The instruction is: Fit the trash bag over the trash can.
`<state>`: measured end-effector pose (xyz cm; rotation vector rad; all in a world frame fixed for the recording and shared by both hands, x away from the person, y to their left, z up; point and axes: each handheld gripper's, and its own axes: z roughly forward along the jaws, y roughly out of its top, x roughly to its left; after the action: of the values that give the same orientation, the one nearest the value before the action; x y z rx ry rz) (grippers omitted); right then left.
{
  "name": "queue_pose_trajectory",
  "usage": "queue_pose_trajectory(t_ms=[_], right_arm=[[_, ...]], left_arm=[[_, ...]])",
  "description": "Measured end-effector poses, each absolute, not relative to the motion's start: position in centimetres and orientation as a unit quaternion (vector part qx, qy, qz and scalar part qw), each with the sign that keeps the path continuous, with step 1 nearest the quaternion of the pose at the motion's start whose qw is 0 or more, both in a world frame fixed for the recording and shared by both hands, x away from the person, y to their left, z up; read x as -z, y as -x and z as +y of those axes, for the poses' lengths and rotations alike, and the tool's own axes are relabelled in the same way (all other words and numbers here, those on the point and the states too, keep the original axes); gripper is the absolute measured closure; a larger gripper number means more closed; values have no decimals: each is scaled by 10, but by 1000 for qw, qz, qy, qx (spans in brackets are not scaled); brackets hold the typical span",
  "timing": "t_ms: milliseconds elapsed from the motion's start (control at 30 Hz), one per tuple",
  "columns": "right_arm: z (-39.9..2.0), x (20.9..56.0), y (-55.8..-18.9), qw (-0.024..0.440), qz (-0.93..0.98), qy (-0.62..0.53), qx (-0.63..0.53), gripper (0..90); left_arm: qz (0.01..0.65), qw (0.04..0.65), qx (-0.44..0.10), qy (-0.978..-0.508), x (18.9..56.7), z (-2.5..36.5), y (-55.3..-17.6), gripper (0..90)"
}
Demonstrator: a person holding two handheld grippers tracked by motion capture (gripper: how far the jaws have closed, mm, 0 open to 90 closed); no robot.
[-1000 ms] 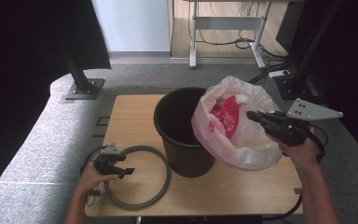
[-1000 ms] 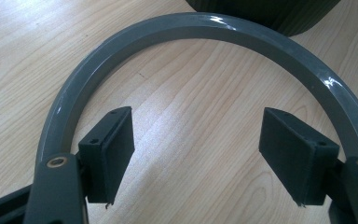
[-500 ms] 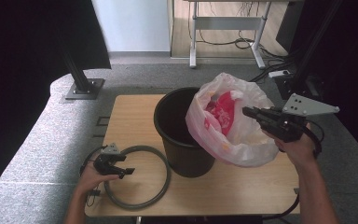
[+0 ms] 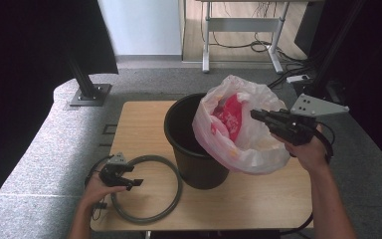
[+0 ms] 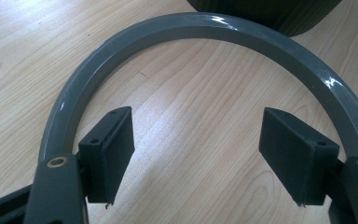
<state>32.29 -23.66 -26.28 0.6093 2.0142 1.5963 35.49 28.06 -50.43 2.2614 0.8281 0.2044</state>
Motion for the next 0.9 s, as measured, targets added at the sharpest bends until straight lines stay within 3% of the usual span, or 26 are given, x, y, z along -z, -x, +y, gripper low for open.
queue_pose_trajectory(t_ms=[900], right_arm=[[-202,244,-337,247,754,-204,-574,891]], left_arm=[[325,360,-79,-871,504,285,-355,266]])
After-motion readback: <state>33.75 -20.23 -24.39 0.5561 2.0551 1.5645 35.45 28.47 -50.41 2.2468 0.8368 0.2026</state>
